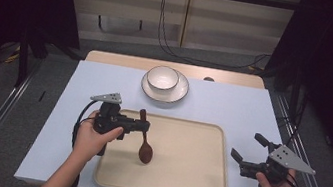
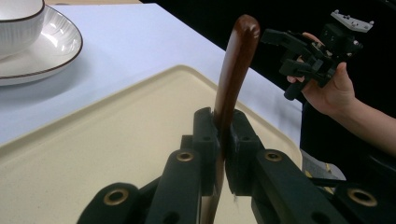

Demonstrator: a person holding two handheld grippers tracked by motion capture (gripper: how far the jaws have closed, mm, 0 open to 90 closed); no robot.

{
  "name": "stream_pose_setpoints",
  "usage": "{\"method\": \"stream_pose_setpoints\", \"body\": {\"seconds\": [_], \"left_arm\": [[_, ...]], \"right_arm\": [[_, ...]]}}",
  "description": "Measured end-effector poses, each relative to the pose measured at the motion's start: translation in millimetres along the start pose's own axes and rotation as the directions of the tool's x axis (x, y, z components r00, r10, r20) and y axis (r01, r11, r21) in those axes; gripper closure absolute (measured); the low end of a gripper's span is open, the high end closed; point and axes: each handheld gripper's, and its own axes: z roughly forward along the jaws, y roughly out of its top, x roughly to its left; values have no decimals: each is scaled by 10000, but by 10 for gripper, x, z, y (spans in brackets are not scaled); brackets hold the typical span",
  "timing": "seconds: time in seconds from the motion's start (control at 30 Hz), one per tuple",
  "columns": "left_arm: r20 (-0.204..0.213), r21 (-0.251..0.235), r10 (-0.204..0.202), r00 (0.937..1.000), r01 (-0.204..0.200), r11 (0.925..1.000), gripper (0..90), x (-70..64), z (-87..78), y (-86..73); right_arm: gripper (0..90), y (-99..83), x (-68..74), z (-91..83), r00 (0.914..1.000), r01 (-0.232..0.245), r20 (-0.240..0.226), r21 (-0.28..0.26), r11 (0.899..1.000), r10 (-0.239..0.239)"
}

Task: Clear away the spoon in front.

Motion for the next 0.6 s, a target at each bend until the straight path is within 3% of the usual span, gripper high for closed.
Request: {"method": "stream_pose_setpoints", "body": {"seconds": [0.6], "left_arm": [[-59, 36, -106, 9999, 106, 9999, 839, 49, 15, -49]], "right_arm": [[28, -5, 4, 8, 10000, -4, -45, 34, 10000, 4]]}}
